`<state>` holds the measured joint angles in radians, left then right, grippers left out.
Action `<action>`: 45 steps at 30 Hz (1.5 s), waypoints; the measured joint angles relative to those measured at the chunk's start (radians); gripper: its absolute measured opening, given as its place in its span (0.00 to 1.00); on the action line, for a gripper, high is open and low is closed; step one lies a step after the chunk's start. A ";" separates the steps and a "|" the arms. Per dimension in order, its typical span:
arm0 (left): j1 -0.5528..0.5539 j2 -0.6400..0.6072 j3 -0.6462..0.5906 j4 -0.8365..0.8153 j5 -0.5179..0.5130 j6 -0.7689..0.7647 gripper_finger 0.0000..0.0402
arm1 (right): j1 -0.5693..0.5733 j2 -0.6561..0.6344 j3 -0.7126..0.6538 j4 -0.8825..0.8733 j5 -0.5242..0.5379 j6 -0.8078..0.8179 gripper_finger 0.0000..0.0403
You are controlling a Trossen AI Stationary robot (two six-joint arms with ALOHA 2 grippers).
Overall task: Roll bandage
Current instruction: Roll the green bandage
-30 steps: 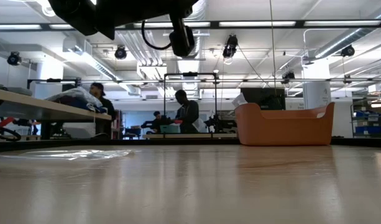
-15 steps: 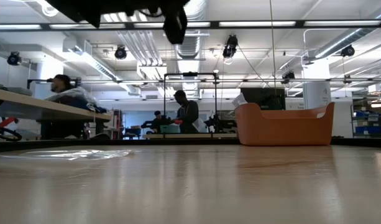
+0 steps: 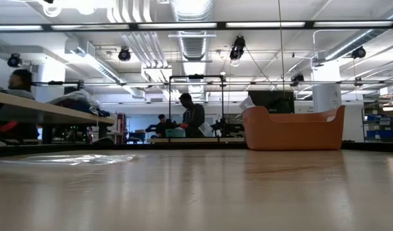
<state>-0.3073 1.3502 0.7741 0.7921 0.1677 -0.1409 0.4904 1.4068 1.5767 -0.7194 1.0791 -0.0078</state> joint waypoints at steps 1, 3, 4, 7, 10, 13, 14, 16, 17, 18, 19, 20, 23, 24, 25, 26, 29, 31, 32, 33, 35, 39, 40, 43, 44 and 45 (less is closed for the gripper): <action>0.000 -0.014 -0.024 0.041 0.000 -0.006 0.00 | 0.001 0.004 -0.007 -0.001 0.001 0.014 0.00; 0.000 -0.038 -0.074 0.135 -0.001 -0.019 0.00 | 0.000 0.011 -0.029 -0.001 0.002 0.043 0.00; 0.000 -0.049 -0.102 0.181 -0.005 -0.021 0.00 | 0.000 0.012 -0.043 -0.001 0.000 0.058 0.00; 0.001 -0.073 -0.172 0.282 -0.058 -0.015 0.00 | 0.000 0.018 -0.087 0.000 -0.008 0.117 0.00; 0.004 -0.081 -0.197 0.309 -0.103 -0.001 0.00 | -0.005 0.019 -0.138 0.030 -0.011 0.151 0.00; 0.013 -0.082 -0.198 0.322 -0.117 0.001 0.00 | -0.018 0.019 -0.195 0.112 -0.019 0.171 0.00; 0.017 -0.082 -0.195 0.325 -0.117 -0.001 0.00 | -0.022 0.019 -0.213 0.134 -0.035 0.170 0.00; 0.023 -0.083 -0.178 0.325 -0.127 -0.010 0.00 | -0.035 0.019 -0.244 0.178 -0.074 0.173 0.00; 0.027 -0.086 -0.170 0.325 -0.136 -0.012 0.00 | -0.040 0.019 -0.259 0.202 -0.093 0.177 0.00; 0.031 -0.090 -0.162 0.324 -0.147 -0.014 0.00 | -0.046 0.019 -0.272 0.215 -0.118 0.180 0.00; 0.036 -0.094 -0.155 0.316 -0.155 -0.015 0.00 | -0.052 0.019 -0.282 0.221 -0.144 0.181 0.01; 0.044 -0.098 -0.148 0.306 -0.159 -0.015 0.00 | -0.056 0.019 -0.289 0.224 -0.169 0.183 0.02; 0.070 -0.123 -0.130 0.251 -0.161 -0.017 0.00 | -0.065 0.019 -0.291 0.231 -0.220 0.199 0.10; 0.079 -0.134 -0.126 0.230 -0.167 -0.017 0.00 | -0.066 0.018 -0.289 0.230 -0.225 0.199 0.14; 0.086 -0.145 -0.122 0.205 -0.182 -0.017 0.00 | -0.066 0.018 -0.287 0.228 -0.231 0.195 0.18; 0.093 -0.155 -0.118 0.176 -0.195 -0.017 0.00 | -0.066 0.016 -0.283 0.225 -0.242 0.192 0.23; 0.114 -0.183 -0.115 0.106 -0.213 -0.015 0.00 | -0.066 0.005 -0.261 0.224 -0.289 0.175 0.37; 0.125 -0.201 -0.117 0.092 -0.214 -0.014 0.00 | -0.066 -0.004 -0.243 0.215 -0.307 0.164 0.46; 0.128 -0.209 -0.122 0.091 -0.214 -0.013 0.00 | -0.066 -0.005 -0.231 0.203 -0.314 0.148 0.49; 0.130 -0.217 -0.127 0.088 -0.214 -0.006 0.00 | -0.066 -0.006 -0.220 0.193 -0.319 0.139 0.53; 0.131 -0.228 -0.140 0.074 -0.214 0.014 0.00 | -0.060 -0.019 -0.205 0.188 -0.321 0.118 0.58; 0.131 -0.243 -0.156 0.064 -0.214 0.027 0.00 | -0.054 -0.053 -0.182 0.185 -0.322 0.093 0.64; 0.131 -0.246 -0.159 0.063 -0.214 0.027 0.00 | -0.054 -0.059 -0.179 0.171 -0.325 0.093 0.64; 0.131 -0.255 -0.159 0.064 -0.210 0.029 0.00 | -0.054 -0.071 -0.176 0.144 -0.329 0.085 0.65; 0.131 -0.259 -0.159 0.064 -0.205 0.031 0.00 | -0.054 -0.074 -0.178 0.142 -0.328 0.085 0.65; 0.131 -0.265 -0.159 0.066 -0.202 0.032 0.00 | -0.055 -0.076 -0.179 0.147 -0.328 0.094 0.65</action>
<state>-0.1764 1.0856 0.6147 0.8581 -0.0341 -0.1089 0.4358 1.3304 1.3973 -0.5728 0.7511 0.0860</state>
